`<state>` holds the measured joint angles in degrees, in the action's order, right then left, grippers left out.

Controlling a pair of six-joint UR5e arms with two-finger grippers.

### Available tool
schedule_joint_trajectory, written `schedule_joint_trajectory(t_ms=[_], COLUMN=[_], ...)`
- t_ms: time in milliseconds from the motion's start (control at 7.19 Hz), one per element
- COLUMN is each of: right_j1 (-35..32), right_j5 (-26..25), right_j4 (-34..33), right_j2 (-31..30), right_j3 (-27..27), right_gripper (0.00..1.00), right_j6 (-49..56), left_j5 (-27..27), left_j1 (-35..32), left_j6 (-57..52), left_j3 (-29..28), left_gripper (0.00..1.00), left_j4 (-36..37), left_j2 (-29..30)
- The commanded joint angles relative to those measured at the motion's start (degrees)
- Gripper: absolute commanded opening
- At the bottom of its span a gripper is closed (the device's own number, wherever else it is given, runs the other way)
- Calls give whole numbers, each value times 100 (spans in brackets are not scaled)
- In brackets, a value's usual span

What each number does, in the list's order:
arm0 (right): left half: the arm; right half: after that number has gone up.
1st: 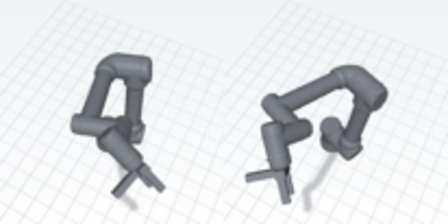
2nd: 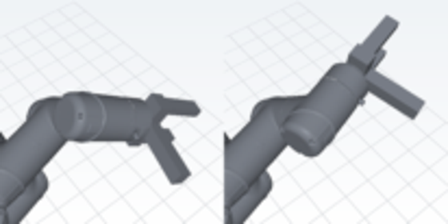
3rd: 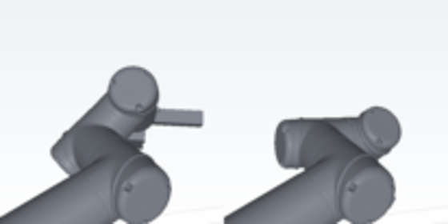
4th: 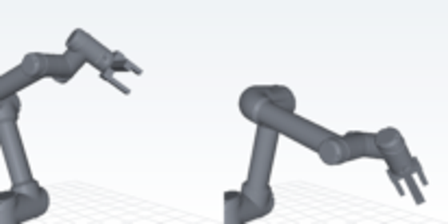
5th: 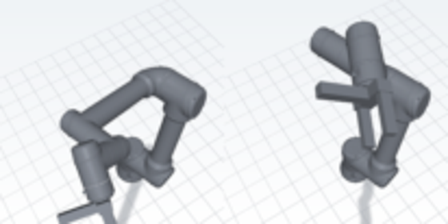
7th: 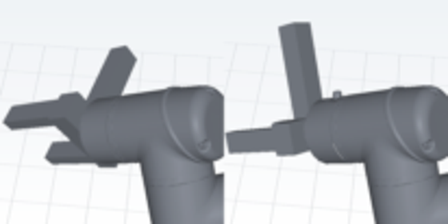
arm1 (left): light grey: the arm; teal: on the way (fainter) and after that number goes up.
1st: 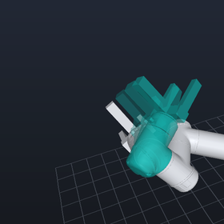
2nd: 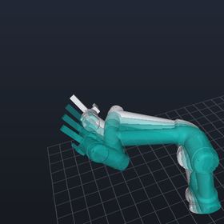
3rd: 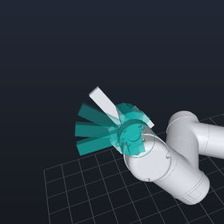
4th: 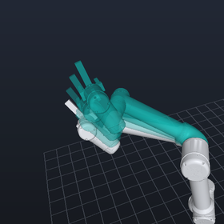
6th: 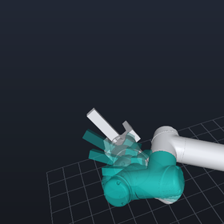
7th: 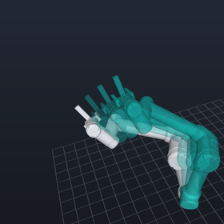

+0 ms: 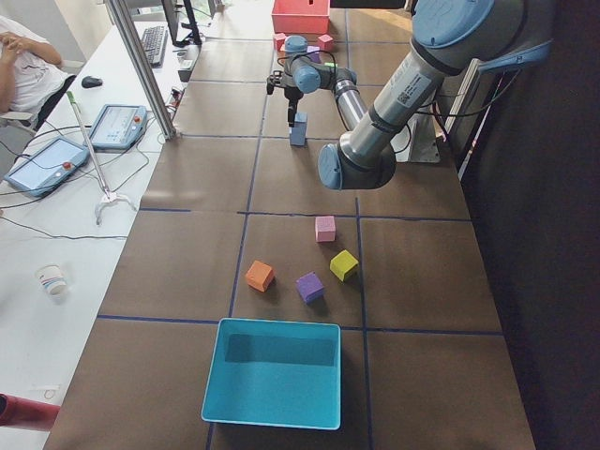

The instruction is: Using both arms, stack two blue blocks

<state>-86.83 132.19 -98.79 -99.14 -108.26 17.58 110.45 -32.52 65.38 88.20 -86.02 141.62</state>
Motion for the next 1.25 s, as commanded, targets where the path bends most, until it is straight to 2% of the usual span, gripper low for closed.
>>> schedule_joint_trajectory(t_ms=[0,139,278,696,835,1113], right_j1=[9,9,9,9,9,9], right_j5=[0,0,0,0,0,0], right_j4=[0,0,0,0,9,9], right_j2=[9,26,26,35,53,53], right_j3=[32,102,103,147,147,147], right_gripper=[100,100,100,100,100,100], right_j6=[0,0,-9,-9,-9,-9], left_j5=[801,811,950,2099,2295,2367], left_j1=[-814,-1201,-1753,-4157,-4906,-5517], left_j6=[-765,-1773,-2801,-6298,-7179,-7721], left_j3=[1288,2027,2218,2036,1913,1737], left_gripper=[100,100,100,100,100,100], left_j4=[558,691,692,622,622,526], left_j2=[-804,-1707,-2334,-4206,-4717,-5431])
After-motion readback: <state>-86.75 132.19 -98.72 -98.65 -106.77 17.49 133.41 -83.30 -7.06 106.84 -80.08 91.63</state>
